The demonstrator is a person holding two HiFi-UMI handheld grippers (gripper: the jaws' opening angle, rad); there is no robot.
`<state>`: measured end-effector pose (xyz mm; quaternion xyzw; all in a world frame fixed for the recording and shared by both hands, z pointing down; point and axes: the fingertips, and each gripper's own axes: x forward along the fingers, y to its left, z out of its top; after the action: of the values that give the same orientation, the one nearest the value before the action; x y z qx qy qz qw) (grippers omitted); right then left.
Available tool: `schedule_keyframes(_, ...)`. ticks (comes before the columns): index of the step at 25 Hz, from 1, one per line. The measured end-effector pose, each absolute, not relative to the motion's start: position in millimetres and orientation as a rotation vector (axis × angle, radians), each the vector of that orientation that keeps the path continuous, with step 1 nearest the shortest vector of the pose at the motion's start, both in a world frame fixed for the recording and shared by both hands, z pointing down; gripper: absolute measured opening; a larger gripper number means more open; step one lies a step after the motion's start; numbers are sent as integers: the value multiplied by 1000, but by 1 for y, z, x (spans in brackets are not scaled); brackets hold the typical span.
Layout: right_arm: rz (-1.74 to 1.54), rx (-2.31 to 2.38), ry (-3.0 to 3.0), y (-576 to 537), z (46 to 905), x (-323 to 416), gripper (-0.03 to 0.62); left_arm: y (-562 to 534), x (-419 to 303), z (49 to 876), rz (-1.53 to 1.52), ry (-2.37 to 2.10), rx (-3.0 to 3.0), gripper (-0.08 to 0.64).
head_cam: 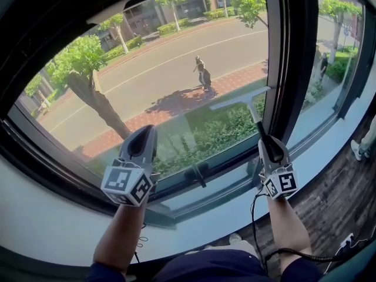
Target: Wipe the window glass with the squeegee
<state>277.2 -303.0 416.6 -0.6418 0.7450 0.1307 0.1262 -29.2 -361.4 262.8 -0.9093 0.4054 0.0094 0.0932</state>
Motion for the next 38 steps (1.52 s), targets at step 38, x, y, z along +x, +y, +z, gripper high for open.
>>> schedule_keyframes(38,294,-1892,2249,-295,565,277,103,-341,-9,308,-53,1134,-2658,5)
